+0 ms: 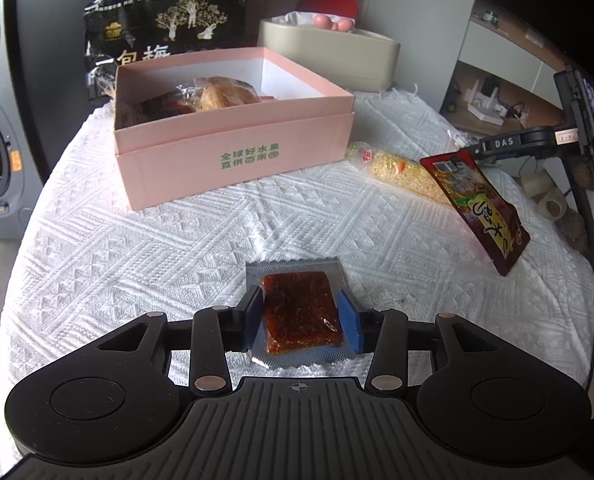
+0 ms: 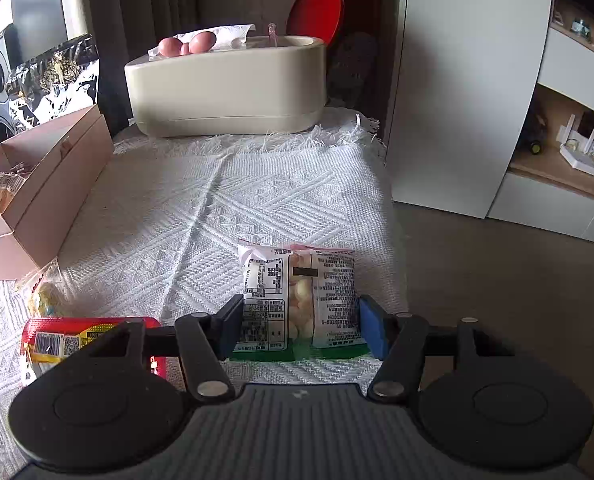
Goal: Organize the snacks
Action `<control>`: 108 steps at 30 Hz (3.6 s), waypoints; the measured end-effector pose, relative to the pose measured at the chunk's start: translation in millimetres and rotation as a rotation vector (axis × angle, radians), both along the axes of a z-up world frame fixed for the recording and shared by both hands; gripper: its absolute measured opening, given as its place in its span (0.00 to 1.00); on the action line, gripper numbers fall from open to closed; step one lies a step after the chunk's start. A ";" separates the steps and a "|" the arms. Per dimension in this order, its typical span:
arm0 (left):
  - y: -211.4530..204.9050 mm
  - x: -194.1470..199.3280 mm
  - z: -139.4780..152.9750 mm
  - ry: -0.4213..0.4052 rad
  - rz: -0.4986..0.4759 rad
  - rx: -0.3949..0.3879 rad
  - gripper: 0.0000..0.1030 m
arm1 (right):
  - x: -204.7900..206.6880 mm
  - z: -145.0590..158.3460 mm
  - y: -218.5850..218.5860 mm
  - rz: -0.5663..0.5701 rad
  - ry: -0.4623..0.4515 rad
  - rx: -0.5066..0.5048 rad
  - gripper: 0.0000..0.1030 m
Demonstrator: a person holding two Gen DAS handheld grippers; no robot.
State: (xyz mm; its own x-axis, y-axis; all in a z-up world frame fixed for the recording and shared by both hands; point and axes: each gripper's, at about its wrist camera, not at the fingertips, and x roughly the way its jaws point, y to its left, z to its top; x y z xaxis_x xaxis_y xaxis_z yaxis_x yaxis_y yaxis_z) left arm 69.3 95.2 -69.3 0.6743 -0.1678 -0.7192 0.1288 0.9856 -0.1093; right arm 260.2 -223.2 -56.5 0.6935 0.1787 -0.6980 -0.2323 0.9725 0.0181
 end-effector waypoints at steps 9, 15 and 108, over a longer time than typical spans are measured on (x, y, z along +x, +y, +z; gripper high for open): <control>-7.4 0.2 -0.1 0.019 0.004 0.039 0.47 | -104.3 58.2 21.7 0.238 -0.117 0.091 0.59; -16.8 0.3 0.2 0.020 0.016 0.088 0.47 | -154.1 64.1 50.2 0.388 -0.144 0.072 0.59; -5.4 29.4 -4.5 0.074 0.082 -0.282 0.40 | -35.0 14.6 91.2 0.555 0.233 0.117 0.68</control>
State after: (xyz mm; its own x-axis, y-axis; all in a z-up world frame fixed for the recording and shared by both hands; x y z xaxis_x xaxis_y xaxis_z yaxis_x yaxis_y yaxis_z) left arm 98.6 89.7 -73.8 0.6412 -0.3151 -0.6997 0.0316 0.9219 -0.3862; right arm 225.2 -132.0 -41.8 0.3063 0.5541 -0.7741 -0.6808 0.6958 0.2287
